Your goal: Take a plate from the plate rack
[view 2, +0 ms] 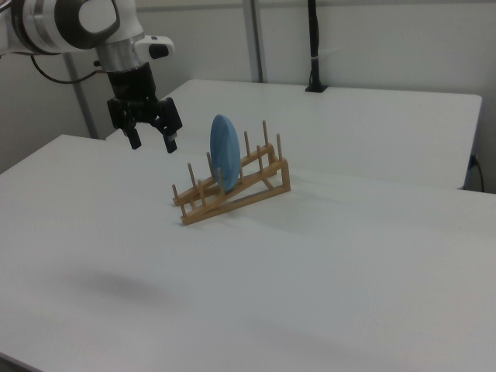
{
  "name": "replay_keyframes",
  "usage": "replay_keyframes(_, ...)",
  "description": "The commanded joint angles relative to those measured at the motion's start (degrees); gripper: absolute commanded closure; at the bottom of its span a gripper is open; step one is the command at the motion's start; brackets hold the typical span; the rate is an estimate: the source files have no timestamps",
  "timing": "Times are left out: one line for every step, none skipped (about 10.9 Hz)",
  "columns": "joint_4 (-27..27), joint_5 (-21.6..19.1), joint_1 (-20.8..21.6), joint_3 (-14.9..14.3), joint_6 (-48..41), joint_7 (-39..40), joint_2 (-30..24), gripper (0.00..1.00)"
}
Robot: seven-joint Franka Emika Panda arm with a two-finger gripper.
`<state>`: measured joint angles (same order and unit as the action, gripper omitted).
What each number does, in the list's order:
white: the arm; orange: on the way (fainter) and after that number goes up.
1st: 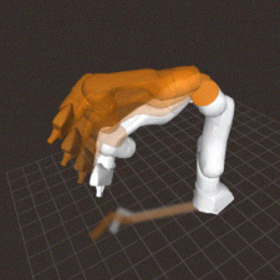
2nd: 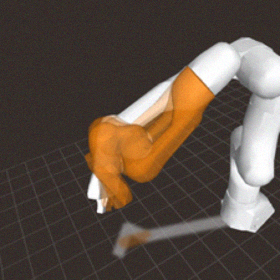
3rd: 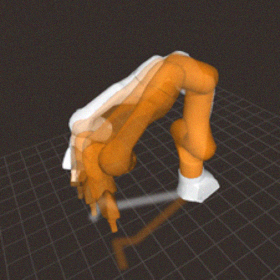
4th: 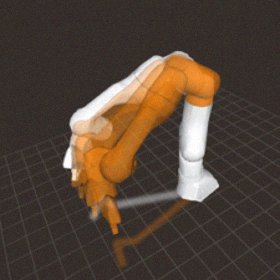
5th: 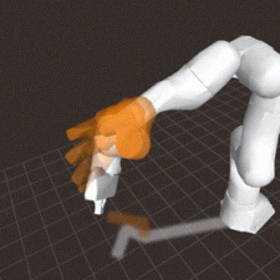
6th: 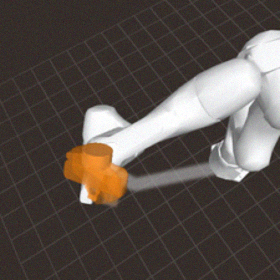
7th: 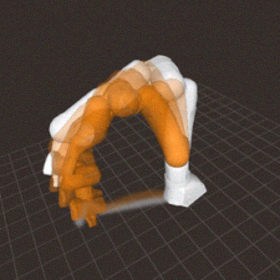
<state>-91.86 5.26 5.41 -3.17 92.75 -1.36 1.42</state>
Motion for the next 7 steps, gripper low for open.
replay_keyframes(-1.04, -0.51, 0.31, -0.25, 0.33, 1.1, -0.81, 0.0)
replay_keyframes(-1.12, -0.51, 0.22, -0.25, 0.33, 1.1, -0.81, 0.0)
replay_keyframes(-1.12, -0.51, 0.22, -0.25, 0.33, 1.1, -0.81, 0.0)
replay_keyframes(-1.12, -0.51, 0.22, -0.25, 0.33, 1.1, -0.72, 0.0)
replay_keyframes(-1.12, -0.6, 0.3, -0.25, 0.33, 1.01, -0.37, 0.0)
replay_keyframes(-1.04, -0.77, 0.48, -0.25, 0.33, 0.92, -0.11, 0.0)
replay_keyframes(-1.04, -0.95, 0.57, -0.25, 0.33, 0.75, -0.1, 0.0)
